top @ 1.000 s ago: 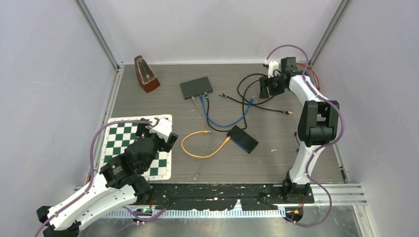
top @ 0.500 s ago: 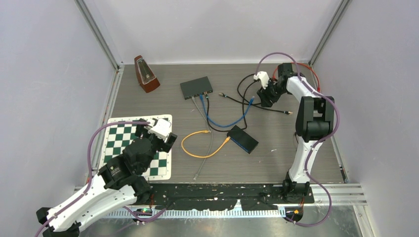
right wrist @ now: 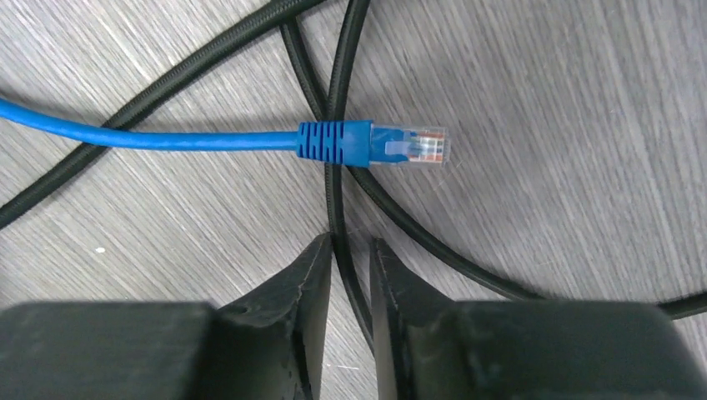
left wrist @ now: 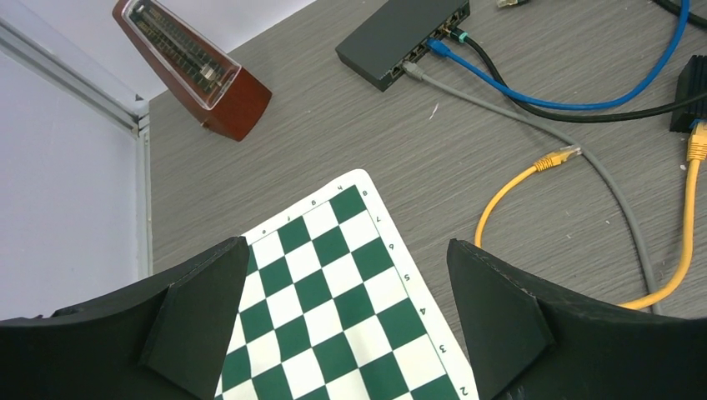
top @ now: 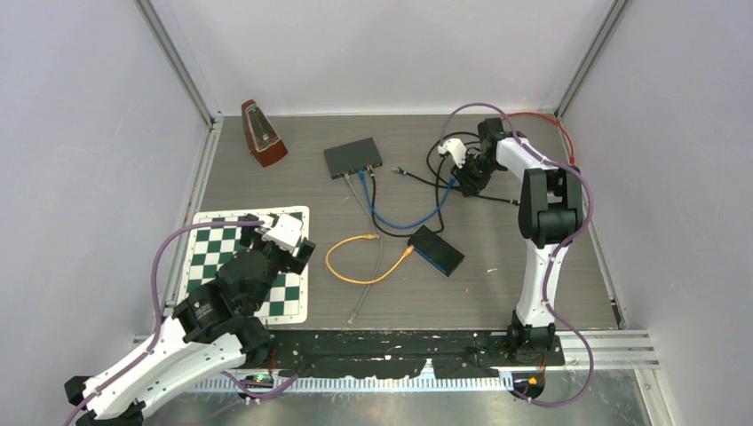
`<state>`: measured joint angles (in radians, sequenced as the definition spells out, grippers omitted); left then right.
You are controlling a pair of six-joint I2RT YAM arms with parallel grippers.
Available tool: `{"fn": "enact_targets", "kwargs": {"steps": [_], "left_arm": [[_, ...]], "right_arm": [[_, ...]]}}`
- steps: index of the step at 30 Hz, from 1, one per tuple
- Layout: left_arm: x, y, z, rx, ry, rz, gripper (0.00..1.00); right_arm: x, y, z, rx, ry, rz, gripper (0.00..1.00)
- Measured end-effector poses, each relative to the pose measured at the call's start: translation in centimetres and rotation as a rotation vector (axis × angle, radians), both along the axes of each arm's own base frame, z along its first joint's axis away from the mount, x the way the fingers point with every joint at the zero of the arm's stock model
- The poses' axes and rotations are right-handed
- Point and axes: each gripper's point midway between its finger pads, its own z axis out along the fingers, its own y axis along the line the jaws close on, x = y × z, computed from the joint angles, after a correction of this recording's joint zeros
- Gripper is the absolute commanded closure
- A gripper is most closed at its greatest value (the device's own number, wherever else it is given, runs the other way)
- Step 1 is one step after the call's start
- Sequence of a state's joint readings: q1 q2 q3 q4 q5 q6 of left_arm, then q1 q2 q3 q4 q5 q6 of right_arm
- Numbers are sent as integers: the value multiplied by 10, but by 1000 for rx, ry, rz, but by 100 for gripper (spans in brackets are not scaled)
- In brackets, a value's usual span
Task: Insert the plug into the switch port
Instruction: Pick up the connector from the center of the board.
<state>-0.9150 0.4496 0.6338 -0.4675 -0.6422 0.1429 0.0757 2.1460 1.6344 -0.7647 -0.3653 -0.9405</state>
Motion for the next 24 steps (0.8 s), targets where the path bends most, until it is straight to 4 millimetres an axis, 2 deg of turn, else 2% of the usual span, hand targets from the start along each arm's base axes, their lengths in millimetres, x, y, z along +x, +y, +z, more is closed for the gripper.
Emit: {"fn": "enact_targets", "kwargs": {"steps": [3,9,14,21,22,24], "left_arm": [[0,0,2,-7,-6,0,7],[-1,2,4,-12,-14,-2,7],[-3,4,8,-31,-28,-2,7],[-4,2,9,-39,-30,-13,7],[-4,2,9,-39,-29,-15,7],[-4,2,9,-43,-29,-15,7]], "right_arm": [[-2,-1,-1,-3,9,-11,93],[-7,-5,0,-17,16,-45,95],[-35,-14,6,-47,78,-146,95],[-65,-25,61,-65,79,-374,95],[-76,-28,70,-70,75,-420,95],[-87,-31,76,-77,75,-457,95]]}}
